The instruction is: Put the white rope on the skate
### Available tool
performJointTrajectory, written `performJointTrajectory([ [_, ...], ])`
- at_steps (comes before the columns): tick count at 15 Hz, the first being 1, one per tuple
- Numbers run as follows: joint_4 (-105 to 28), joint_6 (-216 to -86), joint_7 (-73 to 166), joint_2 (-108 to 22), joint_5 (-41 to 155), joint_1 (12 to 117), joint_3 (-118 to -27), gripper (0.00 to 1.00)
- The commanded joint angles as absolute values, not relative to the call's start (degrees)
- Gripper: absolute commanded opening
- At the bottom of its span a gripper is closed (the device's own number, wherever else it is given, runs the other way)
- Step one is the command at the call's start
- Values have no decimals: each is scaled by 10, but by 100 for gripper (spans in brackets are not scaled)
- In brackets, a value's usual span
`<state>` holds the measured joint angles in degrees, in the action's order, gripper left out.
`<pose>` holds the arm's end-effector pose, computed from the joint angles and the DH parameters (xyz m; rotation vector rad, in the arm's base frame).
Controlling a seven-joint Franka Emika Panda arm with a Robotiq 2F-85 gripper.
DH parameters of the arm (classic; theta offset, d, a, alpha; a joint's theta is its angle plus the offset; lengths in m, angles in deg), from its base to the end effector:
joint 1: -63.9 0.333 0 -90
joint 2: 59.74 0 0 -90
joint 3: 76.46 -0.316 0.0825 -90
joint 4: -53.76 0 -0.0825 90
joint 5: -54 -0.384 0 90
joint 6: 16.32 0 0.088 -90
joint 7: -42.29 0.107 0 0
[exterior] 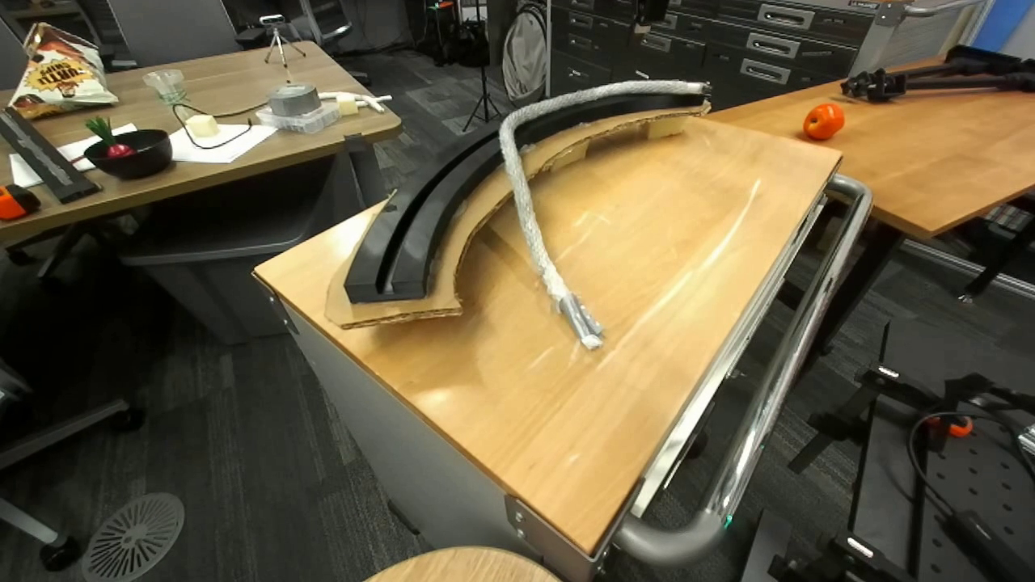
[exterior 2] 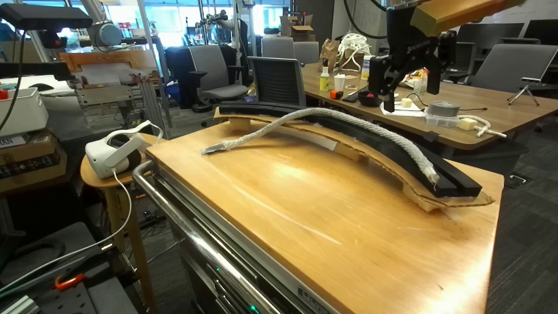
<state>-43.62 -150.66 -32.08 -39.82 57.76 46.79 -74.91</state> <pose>0.6444 -0.2166 0.4228 2.5124 1.3957 0.2308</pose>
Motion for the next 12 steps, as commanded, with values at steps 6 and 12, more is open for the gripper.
performJointTrajectory([
  [6, -510, -1504, -277, -454, 812, 559, -703, 100],
  [12, -686, -1603, -297, -592, 932, 594, -728, 100],
])
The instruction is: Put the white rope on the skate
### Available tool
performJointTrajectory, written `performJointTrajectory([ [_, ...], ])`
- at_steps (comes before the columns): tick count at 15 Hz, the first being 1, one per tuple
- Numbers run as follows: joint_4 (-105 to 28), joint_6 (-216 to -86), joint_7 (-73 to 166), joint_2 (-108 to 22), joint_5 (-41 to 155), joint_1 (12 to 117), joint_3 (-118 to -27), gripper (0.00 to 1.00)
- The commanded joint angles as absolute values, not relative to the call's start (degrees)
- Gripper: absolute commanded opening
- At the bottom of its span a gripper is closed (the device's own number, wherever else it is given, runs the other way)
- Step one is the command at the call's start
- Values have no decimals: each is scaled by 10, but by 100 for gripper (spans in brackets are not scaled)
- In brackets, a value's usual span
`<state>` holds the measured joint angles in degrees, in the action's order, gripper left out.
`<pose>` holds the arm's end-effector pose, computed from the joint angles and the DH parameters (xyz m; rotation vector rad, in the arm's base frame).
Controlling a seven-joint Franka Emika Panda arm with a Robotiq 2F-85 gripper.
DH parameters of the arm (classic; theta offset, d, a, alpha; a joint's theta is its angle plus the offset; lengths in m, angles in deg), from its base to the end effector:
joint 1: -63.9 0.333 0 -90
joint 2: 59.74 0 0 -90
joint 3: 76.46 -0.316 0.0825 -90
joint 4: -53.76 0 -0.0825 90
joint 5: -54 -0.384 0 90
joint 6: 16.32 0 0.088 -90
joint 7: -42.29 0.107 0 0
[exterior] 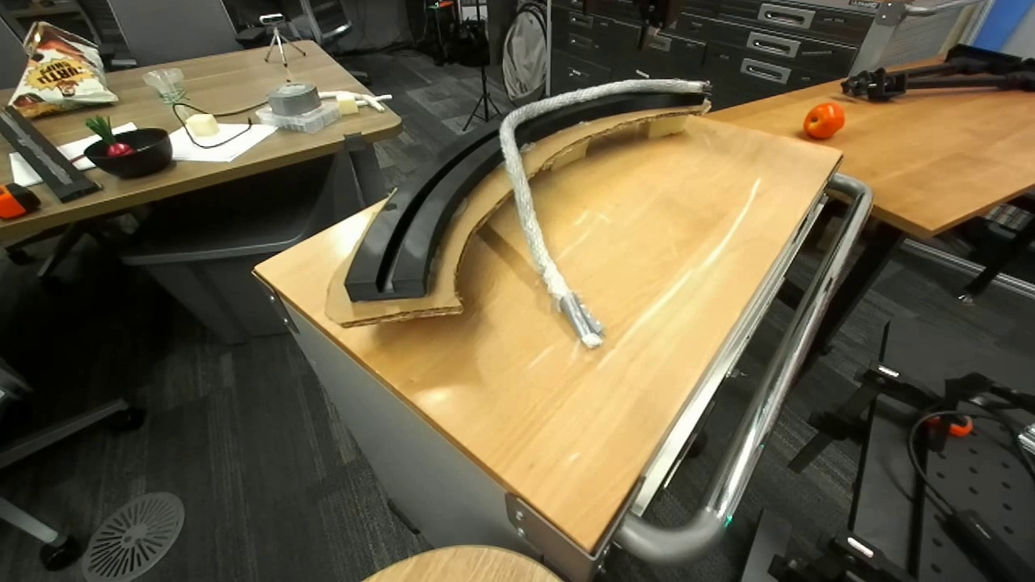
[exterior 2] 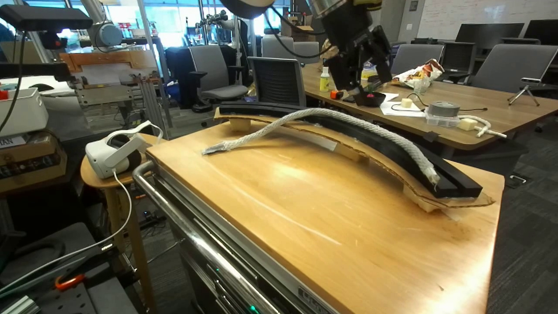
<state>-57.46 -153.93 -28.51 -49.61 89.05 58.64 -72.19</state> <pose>0.6138 -0.1053 0.4236 1.9215 1.7423 -0.1389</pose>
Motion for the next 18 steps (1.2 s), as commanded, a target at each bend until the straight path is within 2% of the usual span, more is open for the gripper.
performJointTrajectory([
  [1, -718, -1629, -300, -618, 937, 597, -732, 100],
  [7, -908, -1831, -327, -743, 889, 624, -729, 100],
  [8, -835, -1774, -297, -685, 918, 614, -737, 100],
  [13, -848, -1778, -298, -688, 915, 615, -736, 100],
  [18, -822, -1703, -520, -634, 734, 672, -738, 100],
])
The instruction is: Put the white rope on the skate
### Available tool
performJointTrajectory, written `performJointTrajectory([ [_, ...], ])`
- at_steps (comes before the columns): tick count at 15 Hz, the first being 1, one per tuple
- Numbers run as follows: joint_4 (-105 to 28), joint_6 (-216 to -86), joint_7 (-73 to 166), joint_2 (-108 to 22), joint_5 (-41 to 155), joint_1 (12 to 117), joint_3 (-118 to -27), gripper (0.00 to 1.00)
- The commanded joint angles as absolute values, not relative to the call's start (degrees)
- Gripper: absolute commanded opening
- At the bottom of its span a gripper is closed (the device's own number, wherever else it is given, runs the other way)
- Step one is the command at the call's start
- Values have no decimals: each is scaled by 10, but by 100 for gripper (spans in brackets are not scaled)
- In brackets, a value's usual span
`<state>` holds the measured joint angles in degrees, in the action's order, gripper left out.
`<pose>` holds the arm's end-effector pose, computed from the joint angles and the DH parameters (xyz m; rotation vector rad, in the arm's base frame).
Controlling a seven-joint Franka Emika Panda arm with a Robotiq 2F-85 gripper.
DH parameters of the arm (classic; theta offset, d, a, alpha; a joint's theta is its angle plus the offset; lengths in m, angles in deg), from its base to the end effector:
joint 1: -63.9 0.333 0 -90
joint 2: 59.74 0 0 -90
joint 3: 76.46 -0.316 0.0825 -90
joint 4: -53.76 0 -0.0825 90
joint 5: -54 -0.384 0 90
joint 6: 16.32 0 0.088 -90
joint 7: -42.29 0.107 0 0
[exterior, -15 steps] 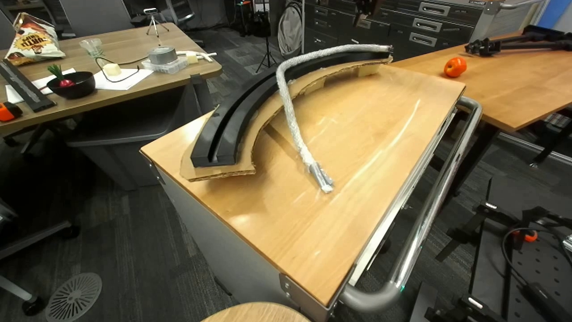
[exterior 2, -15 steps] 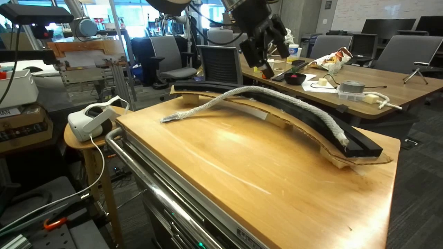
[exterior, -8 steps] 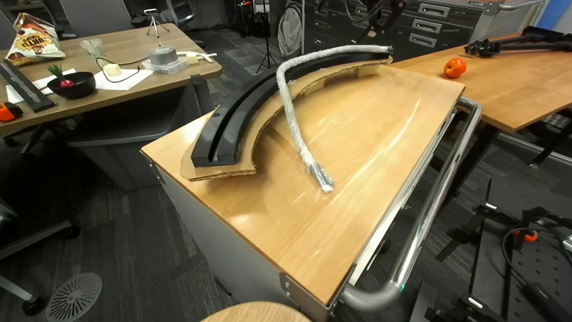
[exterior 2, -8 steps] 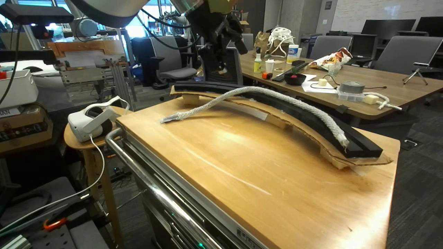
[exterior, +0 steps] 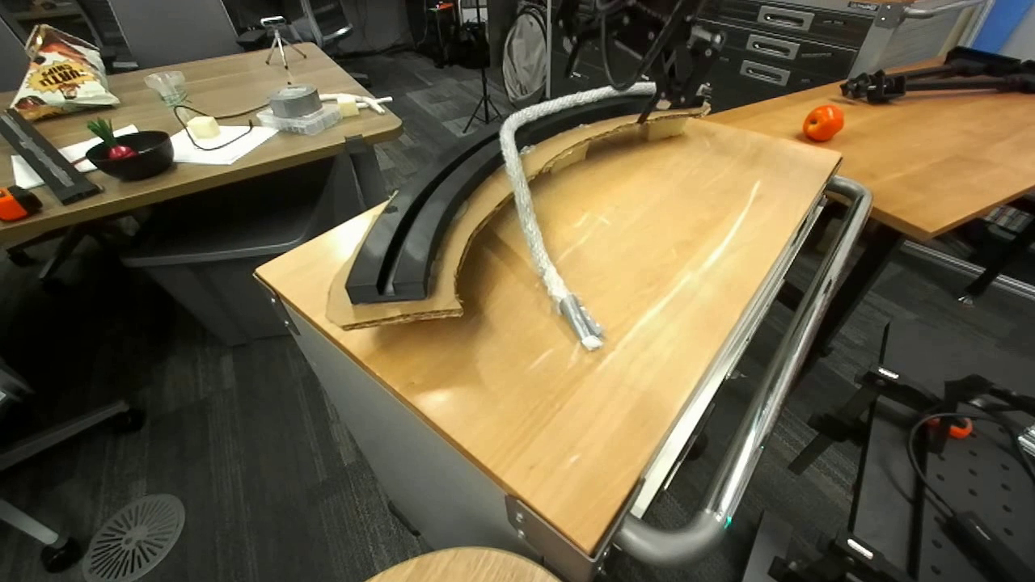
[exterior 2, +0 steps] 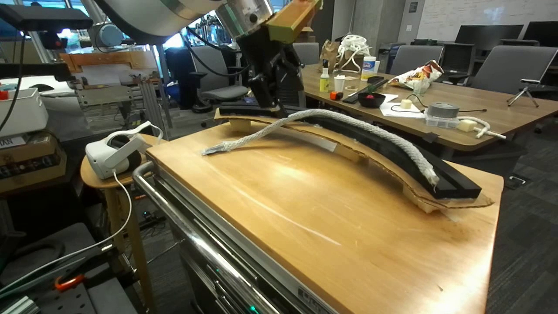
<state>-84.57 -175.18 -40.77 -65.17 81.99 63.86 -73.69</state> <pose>0.5126 -0.0049 0.3931 1.6214 2.0794 0.1881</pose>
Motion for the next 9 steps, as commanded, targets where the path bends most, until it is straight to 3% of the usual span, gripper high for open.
performJointTrajectory([
  [1, -819, -1669, -555, -638, 709, 674, -749, 100],
  [5, -808, -1557, -656, -667, 681, 685, -770, 100],
  [9, -814, -1558, -715, -682, 684, 695, -781, 100],
])
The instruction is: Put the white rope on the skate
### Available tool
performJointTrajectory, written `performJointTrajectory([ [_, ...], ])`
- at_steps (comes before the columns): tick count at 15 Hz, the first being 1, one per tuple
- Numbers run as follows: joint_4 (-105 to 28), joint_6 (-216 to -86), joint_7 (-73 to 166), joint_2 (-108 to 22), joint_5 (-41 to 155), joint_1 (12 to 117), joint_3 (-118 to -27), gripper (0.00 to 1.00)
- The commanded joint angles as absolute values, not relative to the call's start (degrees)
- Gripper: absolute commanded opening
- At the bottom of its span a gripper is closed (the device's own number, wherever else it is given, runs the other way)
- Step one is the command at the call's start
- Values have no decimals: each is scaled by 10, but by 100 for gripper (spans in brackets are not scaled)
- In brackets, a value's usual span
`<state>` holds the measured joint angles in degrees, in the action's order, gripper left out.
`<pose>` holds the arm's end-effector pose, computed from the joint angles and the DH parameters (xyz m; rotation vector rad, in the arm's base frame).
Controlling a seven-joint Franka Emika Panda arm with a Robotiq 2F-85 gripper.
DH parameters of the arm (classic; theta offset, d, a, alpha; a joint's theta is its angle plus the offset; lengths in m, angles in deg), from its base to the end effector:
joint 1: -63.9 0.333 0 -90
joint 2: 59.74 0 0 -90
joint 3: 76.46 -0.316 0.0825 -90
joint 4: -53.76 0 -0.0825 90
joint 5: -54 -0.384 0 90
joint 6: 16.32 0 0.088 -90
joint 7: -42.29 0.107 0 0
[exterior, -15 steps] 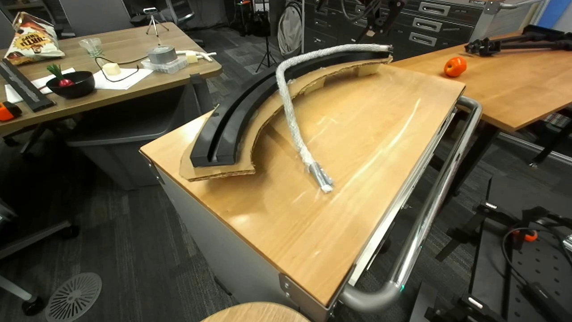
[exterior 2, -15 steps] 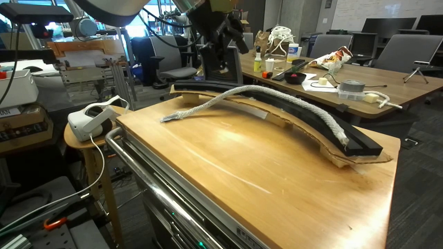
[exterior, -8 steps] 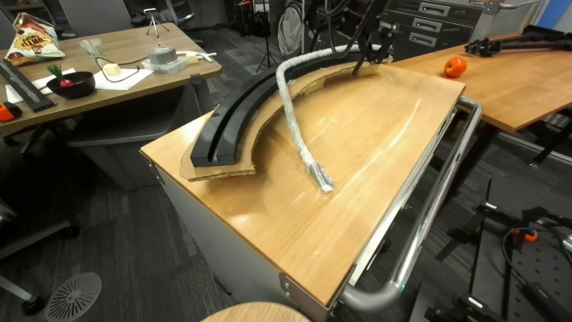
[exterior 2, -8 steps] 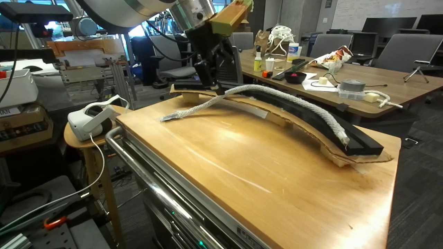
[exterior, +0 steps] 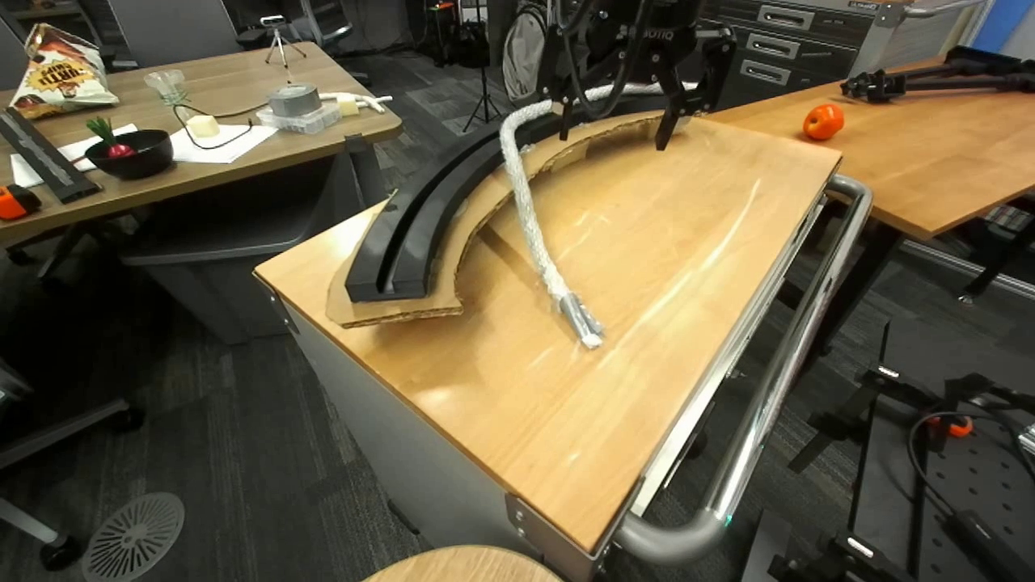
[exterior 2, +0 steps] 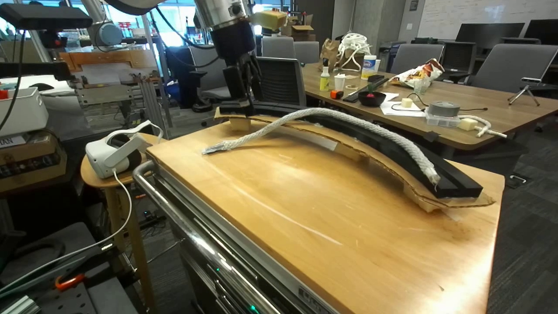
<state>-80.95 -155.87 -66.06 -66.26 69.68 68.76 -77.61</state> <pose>0.5036 0.0524 0.3962 1.3149 2.5432 -0.0465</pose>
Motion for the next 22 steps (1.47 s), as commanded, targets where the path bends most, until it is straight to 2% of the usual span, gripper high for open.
performJointTrajectory([
  [1, -820, -1581, -740, -678, 667, 700, -779, 100],
  [5, -831, -1611, -862, -657, 548, 719, -775, 100],
  [9, -830, -1582, -957, -642, 473, 719, -781, 98],
  [14, -821, -1575, -1015, -618, 460, 711, -785, 96],
  [16, -816, -1571, -1055, -606, 447, 709, -785, 89],
  [18, -813, -1575, -1078, -595, 455, 706, -788, 89],
  [19, -810, -1573, -1084, -589, 459, 706, -790, 85],
  [20, -807, -1571, -1091, -583, 458, 705, -791, 89],
  [22, -800, -1566, -1100, -571, 461, 704, -795, 88],
])
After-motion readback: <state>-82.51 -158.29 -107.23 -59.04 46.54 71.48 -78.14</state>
